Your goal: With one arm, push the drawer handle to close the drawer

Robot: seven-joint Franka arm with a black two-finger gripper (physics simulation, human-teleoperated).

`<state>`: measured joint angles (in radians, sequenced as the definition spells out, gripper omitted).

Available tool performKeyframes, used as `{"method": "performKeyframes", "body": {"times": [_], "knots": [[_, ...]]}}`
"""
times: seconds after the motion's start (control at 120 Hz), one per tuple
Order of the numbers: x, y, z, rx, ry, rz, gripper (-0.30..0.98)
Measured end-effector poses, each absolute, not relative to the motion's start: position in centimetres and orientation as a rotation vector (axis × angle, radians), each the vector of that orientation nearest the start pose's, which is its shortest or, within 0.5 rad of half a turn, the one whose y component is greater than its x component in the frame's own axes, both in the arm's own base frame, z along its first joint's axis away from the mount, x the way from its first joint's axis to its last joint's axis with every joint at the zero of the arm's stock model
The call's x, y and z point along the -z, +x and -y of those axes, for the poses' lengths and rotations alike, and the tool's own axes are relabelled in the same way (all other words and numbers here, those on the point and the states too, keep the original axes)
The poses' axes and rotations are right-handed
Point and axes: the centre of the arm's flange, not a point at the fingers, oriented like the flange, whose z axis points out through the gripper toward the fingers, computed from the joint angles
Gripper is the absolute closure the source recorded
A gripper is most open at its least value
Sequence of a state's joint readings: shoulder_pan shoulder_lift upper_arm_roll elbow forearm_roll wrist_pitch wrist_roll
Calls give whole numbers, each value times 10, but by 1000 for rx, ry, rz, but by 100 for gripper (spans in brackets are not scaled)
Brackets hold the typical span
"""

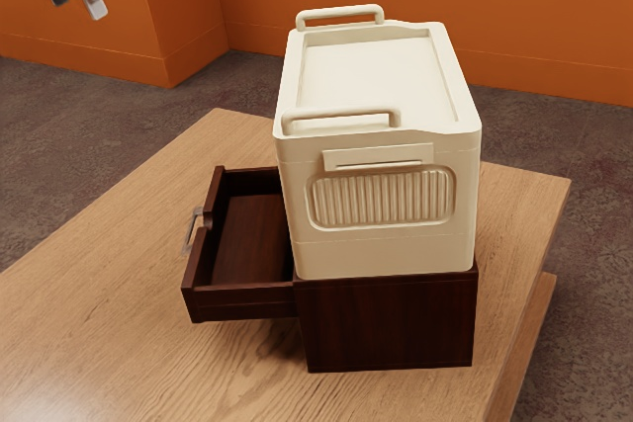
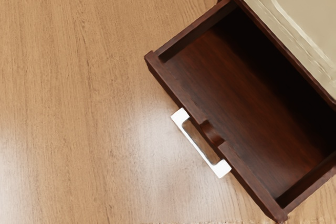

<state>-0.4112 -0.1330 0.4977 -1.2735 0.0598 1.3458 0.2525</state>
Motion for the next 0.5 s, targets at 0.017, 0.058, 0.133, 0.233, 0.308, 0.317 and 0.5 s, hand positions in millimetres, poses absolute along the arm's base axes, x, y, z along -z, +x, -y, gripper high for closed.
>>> {"method": "performKeyframes", "body": {"times": [0.017, 0.058, 0.133, 0.233, 0.308, 0.317, 0.5], "knots": [[-798, 466, -68, 287, -3091, -249, 0], [-798, 466, -56, 274, -3084, -294, 0], [-793, 470, -48, 239, -3078, -332, 0], [-757, 505, -25, 127, -3050, -377, 0], [-750, 515, -5, 106, -2999, -432, 0], [-750, 515, -3, 106, -2994, -440, 0], [-714, 522, 54, -1, -2935, -621, 36]]}}
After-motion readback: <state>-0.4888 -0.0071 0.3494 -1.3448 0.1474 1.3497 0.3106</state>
